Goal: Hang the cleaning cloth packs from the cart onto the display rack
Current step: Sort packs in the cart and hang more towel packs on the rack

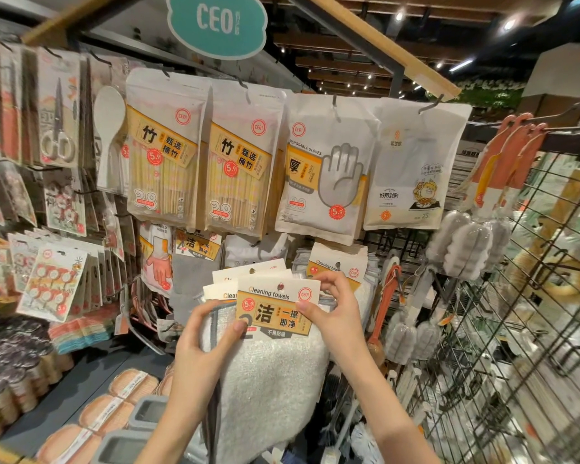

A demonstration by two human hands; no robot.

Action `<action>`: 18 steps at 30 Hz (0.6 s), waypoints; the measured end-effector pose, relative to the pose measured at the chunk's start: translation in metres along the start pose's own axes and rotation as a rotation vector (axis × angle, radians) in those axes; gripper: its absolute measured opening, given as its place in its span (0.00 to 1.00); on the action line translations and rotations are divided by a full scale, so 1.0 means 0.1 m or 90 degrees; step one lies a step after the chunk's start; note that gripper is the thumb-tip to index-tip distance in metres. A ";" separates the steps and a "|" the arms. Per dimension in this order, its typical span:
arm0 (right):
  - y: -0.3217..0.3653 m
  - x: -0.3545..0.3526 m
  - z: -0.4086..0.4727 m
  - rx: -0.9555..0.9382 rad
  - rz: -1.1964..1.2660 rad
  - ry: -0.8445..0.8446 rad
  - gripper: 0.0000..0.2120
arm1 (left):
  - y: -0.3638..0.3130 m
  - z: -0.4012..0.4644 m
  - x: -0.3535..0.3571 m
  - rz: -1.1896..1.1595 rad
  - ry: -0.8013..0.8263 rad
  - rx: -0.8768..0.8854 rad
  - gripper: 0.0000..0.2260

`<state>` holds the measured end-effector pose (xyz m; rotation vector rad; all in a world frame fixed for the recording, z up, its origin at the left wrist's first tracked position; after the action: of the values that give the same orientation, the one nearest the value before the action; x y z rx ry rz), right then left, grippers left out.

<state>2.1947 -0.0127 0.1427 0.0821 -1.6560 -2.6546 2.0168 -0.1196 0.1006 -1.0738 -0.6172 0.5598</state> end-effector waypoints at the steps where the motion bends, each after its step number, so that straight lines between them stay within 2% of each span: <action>1: -0.01 0.00 0.00 0.000 0.001 -0.010 0.18 | 0.02 -0.01 -0.01 -0.002 -0.010 -0.003 0.13; 7: -0.24 -0.23 0.11 0.056 0.030 -0.109 0.20 | 0.01 0.05 -0.14 0.011 -0.058 0.025 0.10; 12: -0.44 -0.44 0.29 0.094 0.031 -0.179 0.20 | 0.03 0.11 -0.17 0.033 -0.047 0.067 0.19; 18: -0.45 -0.59 0.53 0.067 0.007 -0.244 0.18 | 0.02 0.14 -0.19 0.036 -0.060 0.078 0.22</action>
<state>2.2520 0.0570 0.1281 -0.4608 -1.8837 -2.7015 1.9935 -0.1233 0.1002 -0.9563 -0.6276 0.6924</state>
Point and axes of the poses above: each hand's wrist, its own z-axis towards the middle knuckle, its own x-axis out of the palm, y = z × x, the point moved 5 cm from there along z, towards the middle knuckle, and after that the axes turned 10 degrees about -y, right-handed, at the moved point
